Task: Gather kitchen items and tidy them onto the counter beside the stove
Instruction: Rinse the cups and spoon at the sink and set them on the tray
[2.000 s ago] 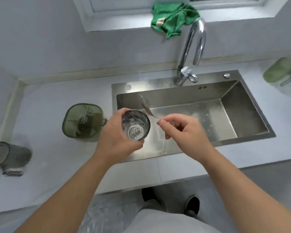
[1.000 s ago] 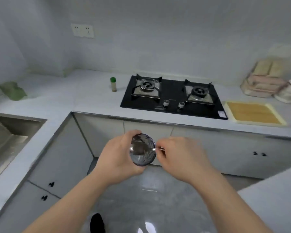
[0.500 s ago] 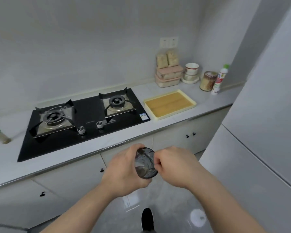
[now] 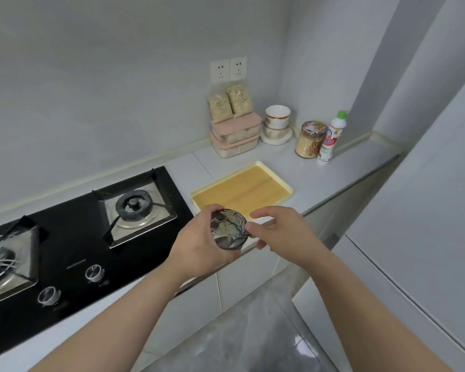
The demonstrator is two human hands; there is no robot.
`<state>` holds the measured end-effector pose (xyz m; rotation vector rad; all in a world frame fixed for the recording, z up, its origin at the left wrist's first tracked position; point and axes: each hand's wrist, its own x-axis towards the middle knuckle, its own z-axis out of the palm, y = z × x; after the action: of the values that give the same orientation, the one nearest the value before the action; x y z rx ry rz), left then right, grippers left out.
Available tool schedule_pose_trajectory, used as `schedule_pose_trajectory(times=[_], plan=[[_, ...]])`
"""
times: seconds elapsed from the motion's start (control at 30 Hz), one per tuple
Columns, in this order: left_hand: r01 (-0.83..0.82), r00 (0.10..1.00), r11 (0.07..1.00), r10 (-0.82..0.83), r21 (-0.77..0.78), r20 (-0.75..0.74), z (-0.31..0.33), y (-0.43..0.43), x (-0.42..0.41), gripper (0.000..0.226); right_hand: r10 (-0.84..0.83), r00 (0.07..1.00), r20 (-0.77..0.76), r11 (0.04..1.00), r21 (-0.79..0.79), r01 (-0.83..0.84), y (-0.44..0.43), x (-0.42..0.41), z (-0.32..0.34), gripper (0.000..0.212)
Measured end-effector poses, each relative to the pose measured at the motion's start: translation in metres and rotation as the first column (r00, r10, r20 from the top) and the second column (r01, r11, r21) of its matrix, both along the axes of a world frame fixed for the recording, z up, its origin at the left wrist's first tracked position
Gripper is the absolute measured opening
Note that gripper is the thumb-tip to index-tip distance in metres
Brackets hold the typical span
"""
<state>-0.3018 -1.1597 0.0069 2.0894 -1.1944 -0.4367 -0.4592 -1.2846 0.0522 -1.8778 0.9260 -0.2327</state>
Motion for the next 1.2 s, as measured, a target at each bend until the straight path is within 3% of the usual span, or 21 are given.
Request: schedule_pose_trajectory(times=[0.1, 0.2, 0.57, 0.73, 0.9, 1.2], plan=[[-0.044, 0.997, 0.998, 0.046, 0.040, -0.065, -0.020, -0.046, 0.024, 0.097, -0.114, 0.992, 0.063, 0.971, 0.218, 0.097, -0.040, 0.024, -0.020, 0.027], [-0.070, 0.996, 0.994, 0.074, 0.082, -0.054, -0.039, -0.084, 0.038, 0.099, -0.134, 0.989, 0.066, 0.945, 0.308, 0.107, -0.073, 0.050, -0.043, 0.024], [-0.252, 0.967, 0.920, 0.253, 0.300, 0.039, -0.086, -0.194, 0.089, 0.104, 0.153, 0.982, -0.110, 0.948, 0.298, -0.114, -0.200, 0.145, -0.106, 0.033], [-0.329, 0.942, 0.862, 0.325, 0.385, 0.079, -0.099, -0.196, 0.098, 0.107, 0.271, 0.954, -0.125, 0.906, 0.369, -0.209, -0.210, 0.173, -0.123, 0.028], [-0.398, 0.910, 0.817, 0.407, 0.417, 0.071, -0.111, -0.183, 0.098, 0.108, 0.410, 0.894, -0.178, 0.881, 0.332, -0.338, -0.205, 0.187, -0.132, 0.031], [-0.406, 0.894, 0.803, 0.447, 0.435, 0.010, -0.119, -0.169, 0.092, 0.106, 0.448, 0.868, -0.214, 0.869, 0.333, -0.366, -0.196, 0.196, -0.138, 0.022]])
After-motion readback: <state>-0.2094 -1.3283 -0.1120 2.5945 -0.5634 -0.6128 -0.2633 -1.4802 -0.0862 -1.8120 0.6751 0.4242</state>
